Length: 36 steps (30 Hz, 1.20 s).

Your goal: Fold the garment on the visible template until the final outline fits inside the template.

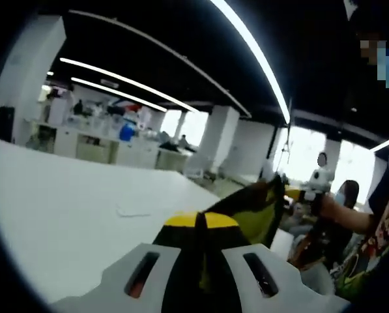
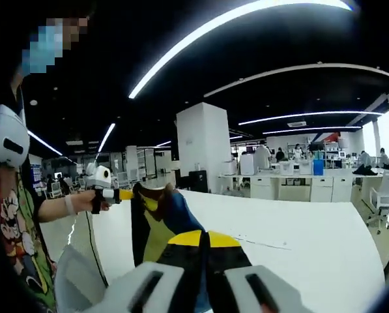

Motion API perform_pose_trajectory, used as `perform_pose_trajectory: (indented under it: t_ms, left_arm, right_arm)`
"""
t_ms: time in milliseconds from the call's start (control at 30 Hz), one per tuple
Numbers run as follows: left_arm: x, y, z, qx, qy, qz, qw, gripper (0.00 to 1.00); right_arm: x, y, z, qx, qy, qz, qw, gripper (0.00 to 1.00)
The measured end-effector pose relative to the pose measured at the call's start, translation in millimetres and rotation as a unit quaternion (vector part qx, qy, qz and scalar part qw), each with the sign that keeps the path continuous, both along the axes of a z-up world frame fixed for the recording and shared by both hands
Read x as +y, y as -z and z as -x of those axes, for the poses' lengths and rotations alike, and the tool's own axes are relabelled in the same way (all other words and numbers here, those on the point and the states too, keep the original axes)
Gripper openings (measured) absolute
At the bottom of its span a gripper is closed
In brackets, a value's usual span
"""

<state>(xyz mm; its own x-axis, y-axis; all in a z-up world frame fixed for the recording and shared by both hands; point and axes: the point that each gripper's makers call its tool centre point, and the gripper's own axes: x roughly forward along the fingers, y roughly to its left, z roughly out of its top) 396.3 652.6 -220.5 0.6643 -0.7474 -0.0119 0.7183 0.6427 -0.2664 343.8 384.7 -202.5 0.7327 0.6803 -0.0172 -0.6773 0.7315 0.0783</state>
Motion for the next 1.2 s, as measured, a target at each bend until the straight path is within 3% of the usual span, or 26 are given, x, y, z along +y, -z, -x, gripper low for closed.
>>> perform_pose_trajectory:
  t_ms: [100,233,367,433,567,633,767,800,933,1200]
  left_arm:
    - [4,-26.2,2.5,-0.021,0.001,0.022,0.9995,0.00]
    - [9,-43.4,4.4,-0.038,-0.004,0.024,0.9990,0.00]
    - [9,-46.8,2.4,-0.047,-0.002,0.021,0.9986,0.00]
    - [9,-43.6,-2.3,-0.048,-0.003,0.015,0.9987,0.00]
    - [6,-25.5,-17.1,-0.032,-0.007,-0.010,0.9994,0.00]
    - [3,-12.5,-31.4,-0.021,-0.008,-0.021,0.9995,0.00]
    - [2,15.1,-57.2,0.022,-0.019,-0.031,0.9991,0.00]
    - [-1,23.0,-66.7,0.020,-0.019,-0.036,0.9990,0.00]
    - [-3,59.3,-98.0,0.062,-0.025,-0.055,0.9962,0.00]
    - [-11,113.8,-147.0,0.110,-0.026,-0.087,0.9898,0.00]
  right_arm:
    - [2,-18.4,3,-0.025,-0.007,0.010,0.9996,0.00]
    - [2,-43.7,6,-0.052,-0.022,-0.011,0.9983,0.00]
    - [-1,-46.0,-2,-0.055,-0.025,-0.013,0.9981,0.00]
    - [-3,-38.3,-10,-0.046,-0.025,-0.015,0.9985,0.00]
    - [-5,-11.8,-29,-0.008,-0.021,-0.007,0.9997,0.00]
    - [-7,12.5,-44,0.022,-0.016,0.012,0.9996,0.00]
    - [-7,34.7,-67,0.046,-0.019,0.016,0.9986,0.00]
    - [-7,41.5,-75,0.056,-0.016,0.016,0.9982,0.00]
    - [-5,68.4,-104,0.089,-0.017,0.034,0.9953,0.00]
    - [-6,118.2,-159,0.140,-0.013,0.054,0.9886,0.00]
